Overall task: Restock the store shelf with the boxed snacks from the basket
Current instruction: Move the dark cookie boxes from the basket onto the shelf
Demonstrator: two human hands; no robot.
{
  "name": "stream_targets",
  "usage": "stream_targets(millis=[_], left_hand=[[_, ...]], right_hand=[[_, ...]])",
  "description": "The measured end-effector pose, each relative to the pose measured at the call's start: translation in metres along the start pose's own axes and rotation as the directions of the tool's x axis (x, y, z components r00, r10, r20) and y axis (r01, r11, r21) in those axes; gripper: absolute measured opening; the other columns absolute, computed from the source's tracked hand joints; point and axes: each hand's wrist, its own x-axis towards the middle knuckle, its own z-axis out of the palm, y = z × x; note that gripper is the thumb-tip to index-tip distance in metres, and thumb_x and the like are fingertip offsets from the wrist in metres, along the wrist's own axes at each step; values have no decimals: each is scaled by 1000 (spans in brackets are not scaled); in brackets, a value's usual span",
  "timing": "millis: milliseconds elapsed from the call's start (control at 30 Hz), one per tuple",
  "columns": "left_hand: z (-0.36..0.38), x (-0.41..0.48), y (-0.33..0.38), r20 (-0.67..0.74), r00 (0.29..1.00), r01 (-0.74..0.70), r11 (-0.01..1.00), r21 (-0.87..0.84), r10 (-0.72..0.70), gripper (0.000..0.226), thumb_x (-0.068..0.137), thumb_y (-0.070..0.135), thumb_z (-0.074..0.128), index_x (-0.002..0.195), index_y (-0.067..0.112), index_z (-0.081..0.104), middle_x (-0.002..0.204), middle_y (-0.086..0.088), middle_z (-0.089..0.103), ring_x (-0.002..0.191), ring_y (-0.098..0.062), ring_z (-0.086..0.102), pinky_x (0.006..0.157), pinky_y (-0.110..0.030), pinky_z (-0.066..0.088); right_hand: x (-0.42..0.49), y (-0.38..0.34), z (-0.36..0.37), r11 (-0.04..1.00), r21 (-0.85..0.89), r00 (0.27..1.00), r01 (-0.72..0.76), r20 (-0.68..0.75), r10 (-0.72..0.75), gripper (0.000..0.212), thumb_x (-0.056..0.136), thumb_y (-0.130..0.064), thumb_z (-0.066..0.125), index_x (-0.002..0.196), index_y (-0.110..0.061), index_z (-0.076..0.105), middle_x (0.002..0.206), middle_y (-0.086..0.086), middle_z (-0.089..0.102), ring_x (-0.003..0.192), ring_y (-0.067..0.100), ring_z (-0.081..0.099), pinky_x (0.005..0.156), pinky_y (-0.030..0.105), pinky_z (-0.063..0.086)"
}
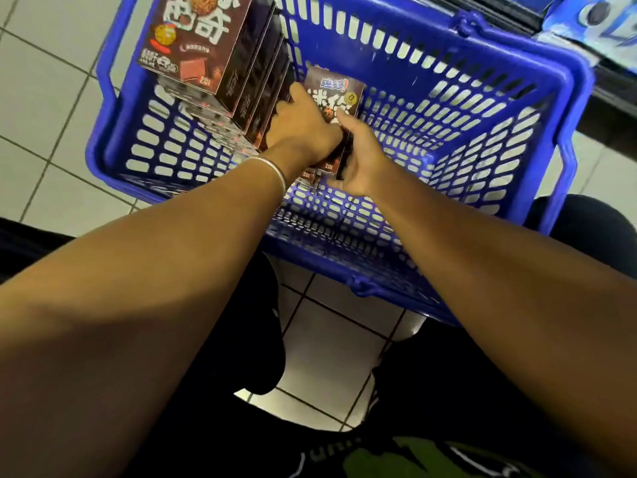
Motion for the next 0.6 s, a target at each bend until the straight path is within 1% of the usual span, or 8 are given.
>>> stream_targets(millis=[100,167,267,333,400,467,533,600], left_hand=[[6,0,5,13,999,39,999,36,-39,83,88,57,65,150,18,26,150,-19,45,139,-44,44,112,-57,39],[9,1,8,25,997,67,998,-20,-66,84,86,56,66,151,21,25,152,-20,38,142,-45,37,111,-55,38],[15,2,9,49,994,101,988,-117,-96,85,82,54,69,148,22,25,149,-19,34,138,-45,37,108,-53,40],[19,3,6,56,994,101,982,-160,-93,87,78,55,71,146,22,27,146,-18,34,134,-44,41,108,-51,44],[21,6,0,66,990,133,968,-212,-121,93,74,58,77,145,21,30,143,-16,35,129,-42,47,106,-52,49],[19,11,-9,137,972,218,948,-232,-190,104,67,65,82,147,18,34,147,-15,42,132,-40,50,108,-53,50],[17,12,-18,244,946,286,899,-331,-211,117,55,69,83,148,14,39,149,-14,50,133,-37,56,108,-53,51],[18,13,-23,252,948,287,862,-417,-194,118,49,68,83,147,16,44,147,-12,53,128,-34,62,106,-51,54]], right_hand=[[3,0,-1,1000,28,999,-14,36,13,56,91,-57,60,127,-16,64,117,7,74,108,27,70,92,45,54],[3,0,0,997,78,997,-27,78,21,57,91,-57,59,128,-14,64,118,10,74,109,29,70,95,46,54],[1,-1,-5,996,83,995,-17,99,9,57,93,-57,58,130,-13,62,121,12,72,113,31,68,98,50,53],[2,-2,-12,998,62,995,-11,95,5,57,93,-57,58,128,-13,64,117,12,74,108,30,71,87,47,58],[3,-3,-18,997,81,993,-21,121,11,54,93,-56,59,123,-11,66,109,13,76,97,31,75,72,46,62],[5,-4,-20,995,94,989,-36,147,21,52,92,-54,62,119,-10,68,105,13,77,90,31,76,68,47,61],[9,-2,-17,994,96,989,-45,145,31,55,90,-54,65,124,-11,67,110,14,76,97,34,75,82,51,60],[13,0,-13,994,98,991,-41,131,28,57,89,-54,66,128,-12,65,115,14,74,106,35,72,96,55,54]])
